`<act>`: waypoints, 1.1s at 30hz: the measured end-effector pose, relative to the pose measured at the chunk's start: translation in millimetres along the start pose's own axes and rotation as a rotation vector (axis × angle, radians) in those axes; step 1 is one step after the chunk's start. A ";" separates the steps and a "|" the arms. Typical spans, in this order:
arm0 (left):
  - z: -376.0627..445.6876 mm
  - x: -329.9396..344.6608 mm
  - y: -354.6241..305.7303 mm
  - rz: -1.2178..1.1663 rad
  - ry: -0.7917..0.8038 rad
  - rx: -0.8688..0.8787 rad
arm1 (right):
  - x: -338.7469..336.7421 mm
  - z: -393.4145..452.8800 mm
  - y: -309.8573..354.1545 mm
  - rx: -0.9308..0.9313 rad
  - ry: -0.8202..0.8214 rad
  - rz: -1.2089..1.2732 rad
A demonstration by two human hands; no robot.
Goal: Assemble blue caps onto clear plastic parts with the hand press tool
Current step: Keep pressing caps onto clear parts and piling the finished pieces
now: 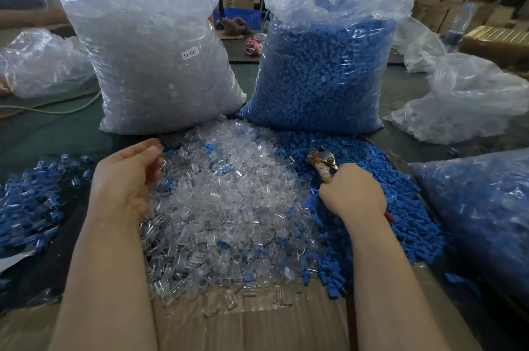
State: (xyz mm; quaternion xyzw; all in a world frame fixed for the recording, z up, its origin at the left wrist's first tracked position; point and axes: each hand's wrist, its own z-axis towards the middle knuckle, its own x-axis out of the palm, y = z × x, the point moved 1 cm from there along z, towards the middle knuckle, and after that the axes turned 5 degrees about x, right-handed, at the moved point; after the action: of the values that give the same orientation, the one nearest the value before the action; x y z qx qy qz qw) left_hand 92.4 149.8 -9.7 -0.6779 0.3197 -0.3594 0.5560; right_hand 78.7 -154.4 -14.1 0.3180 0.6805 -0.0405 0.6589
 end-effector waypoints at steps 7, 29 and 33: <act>7.0 -10.9 3.0 -0.158 -0.129 -0.100 | -0.6 0.7 0.9 0.005 0.005 -0.013; -72.3 96.1 -1.7 -0.144 0.415 -0.054 | -3.3 5.5 4.4 -0.161 -0.074 0.327; -79.2 103.9 2.6 -0.107 0.344 0.008 | -2.4 -0.9 14.3 -0.320 -0.114 0.636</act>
State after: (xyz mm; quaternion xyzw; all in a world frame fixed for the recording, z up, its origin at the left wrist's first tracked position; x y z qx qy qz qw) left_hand 81.4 21.2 11.2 -0.6204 0.3723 -0.5002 0.4758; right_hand 84.7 -143.5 -6.6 0.4040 0.5074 0.2560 0.7168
